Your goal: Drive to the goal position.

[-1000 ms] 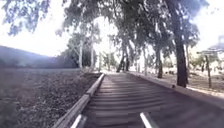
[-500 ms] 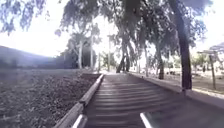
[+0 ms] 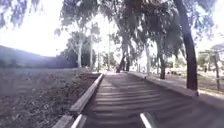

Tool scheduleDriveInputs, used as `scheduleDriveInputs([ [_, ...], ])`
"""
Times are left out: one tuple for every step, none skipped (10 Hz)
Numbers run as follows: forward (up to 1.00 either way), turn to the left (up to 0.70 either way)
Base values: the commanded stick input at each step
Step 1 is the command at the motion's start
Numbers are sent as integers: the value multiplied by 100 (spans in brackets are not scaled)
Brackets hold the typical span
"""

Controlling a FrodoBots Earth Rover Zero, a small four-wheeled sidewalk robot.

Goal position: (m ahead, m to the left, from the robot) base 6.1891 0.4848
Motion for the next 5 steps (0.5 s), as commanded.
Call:
scheduleDriveInputs([
  [93,0],
  [93,0],
  [93,0],
  [93,0],
  [93,0],
])
